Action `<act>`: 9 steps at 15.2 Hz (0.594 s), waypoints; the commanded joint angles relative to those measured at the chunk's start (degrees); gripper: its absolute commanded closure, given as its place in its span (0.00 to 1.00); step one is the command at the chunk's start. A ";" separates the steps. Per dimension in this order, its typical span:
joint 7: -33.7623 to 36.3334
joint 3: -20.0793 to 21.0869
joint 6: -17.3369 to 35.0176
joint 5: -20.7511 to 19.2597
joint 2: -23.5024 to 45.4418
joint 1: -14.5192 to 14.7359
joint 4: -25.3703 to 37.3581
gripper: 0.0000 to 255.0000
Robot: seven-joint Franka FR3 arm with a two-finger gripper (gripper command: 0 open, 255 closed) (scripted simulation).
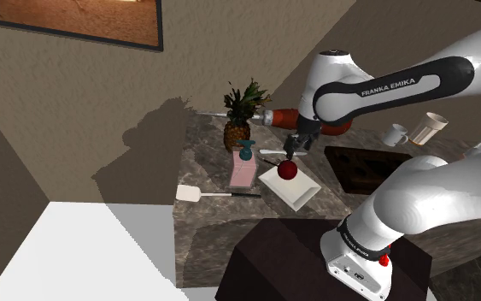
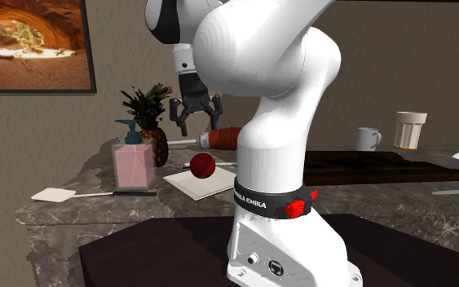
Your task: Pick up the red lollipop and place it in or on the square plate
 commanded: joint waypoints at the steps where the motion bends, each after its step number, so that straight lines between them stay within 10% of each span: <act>1: -0.09 0.34 -4.83 0.63 -2.58 0.43 2.12 0.00; 9: -0.15 0.46 -6.80 0.85 -3.49 0.58 3.17 0.00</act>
